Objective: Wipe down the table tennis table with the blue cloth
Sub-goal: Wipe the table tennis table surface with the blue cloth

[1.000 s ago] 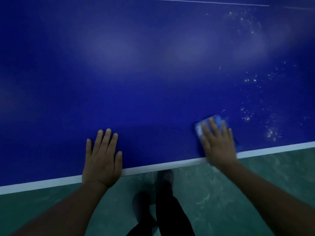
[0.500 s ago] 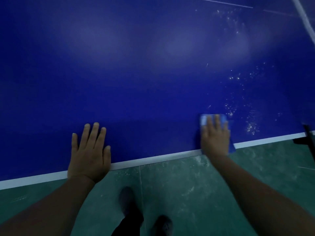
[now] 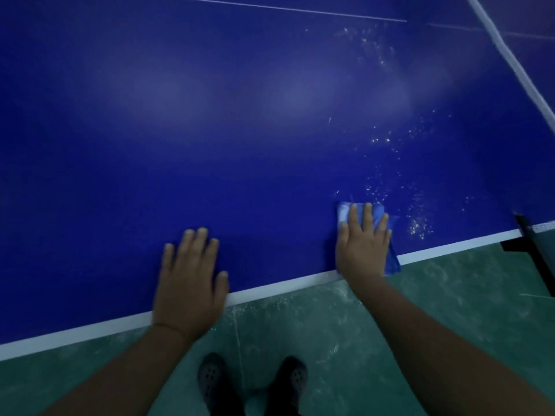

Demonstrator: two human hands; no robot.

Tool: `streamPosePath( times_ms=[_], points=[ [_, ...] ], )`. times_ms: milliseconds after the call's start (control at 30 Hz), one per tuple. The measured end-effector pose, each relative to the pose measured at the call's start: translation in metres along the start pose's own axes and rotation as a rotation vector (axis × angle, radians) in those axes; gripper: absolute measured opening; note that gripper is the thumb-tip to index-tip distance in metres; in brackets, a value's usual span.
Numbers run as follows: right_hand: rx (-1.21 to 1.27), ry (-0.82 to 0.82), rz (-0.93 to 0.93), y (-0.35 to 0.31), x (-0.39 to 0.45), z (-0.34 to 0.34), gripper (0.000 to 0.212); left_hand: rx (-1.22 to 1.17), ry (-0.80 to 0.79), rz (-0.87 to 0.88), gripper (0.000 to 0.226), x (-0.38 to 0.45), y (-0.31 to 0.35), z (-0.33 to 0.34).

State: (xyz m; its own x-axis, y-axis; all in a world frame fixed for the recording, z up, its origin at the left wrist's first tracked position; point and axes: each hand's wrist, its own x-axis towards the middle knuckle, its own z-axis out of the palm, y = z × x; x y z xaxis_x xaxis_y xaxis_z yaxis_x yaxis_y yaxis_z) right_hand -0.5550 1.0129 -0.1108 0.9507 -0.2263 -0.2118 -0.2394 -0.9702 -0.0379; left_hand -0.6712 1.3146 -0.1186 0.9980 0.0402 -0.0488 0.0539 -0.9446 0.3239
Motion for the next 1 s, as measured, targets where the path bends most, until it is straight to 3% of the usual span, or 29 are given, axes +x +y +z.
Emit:
streamPosePath(
  times_ms=[133, 267, 333, 433, 533, 600, 667, 767, 833, 900, 1000],
  points=[
    [0.006, 0.057, -0.224, -0.053, -0.006, 0.003, 0.057, 0.018, -0.050, 0.026, 0.067, 0.026, 0.066, 0.029],
    [0.066, -0.005, -0.505, -0.121, 0.033, 0.002, 0.056, 0.104, -0.045, 0.030, 0.067, 0.029, 0.070, 0.038],
    [0.032, 0.015, -0.533, -0.118, 0.068, 0.001, 0.056, 0.125, -0.040, 0.035, 0.066, 0.030, 0.070, 0.039],
    [-0.008, 0.107, -0.221, -0.053, 0.120, -0.009, 0.056, 0.151, -0.052, 0.048, 0.064, 0.030, 0.072, 0.041],
    [0.141, 0.090, 0.139, 0.021, 0.135, -0.026, 0.055, 0.163, -0.079, 0.046, 0.064, 0.031, 0.071, 0.040],
    [0.155, 0.104, 0.246, 0.022, 0.126, -0.025, 0.056, 0.160, -0.093, 0.043, 0.063, 0.031, 0.071, 0.040],
    [0.111, 0.134, 0.162, -0.017, 0.103, -0.018, 0.057, 0.160, -0.096, 0.037, 0.063, 0.032, 0.071, 0.040],
    [0.102, 0.061, -0.328, -0.073, 0.052, -0.004, 0.056, 0.175, -0.089, 0.027, 0.064, 0.033, 0.069, 0.040],
    [0.092, -0.005, -0.468, -0.054, 0.045, -0.002, 0.054, 0.185, -0.084, 0.022, 0.064, 0.031, 0.070, 0.040],
    [0.032, 0.072, -0.309, 0.011, 0.060, -0.002, 0.053, 0.167, -0.075, 0.022, 0.064, 0.030, 0.072, 0.041],
    [0.019, 0.090, 0.115, 0.122, 0.086, -0.018, 0.055, 0.152, -0.074, 0.016, 0.064, 0.031, 0.073, 0.041]
  ],
)
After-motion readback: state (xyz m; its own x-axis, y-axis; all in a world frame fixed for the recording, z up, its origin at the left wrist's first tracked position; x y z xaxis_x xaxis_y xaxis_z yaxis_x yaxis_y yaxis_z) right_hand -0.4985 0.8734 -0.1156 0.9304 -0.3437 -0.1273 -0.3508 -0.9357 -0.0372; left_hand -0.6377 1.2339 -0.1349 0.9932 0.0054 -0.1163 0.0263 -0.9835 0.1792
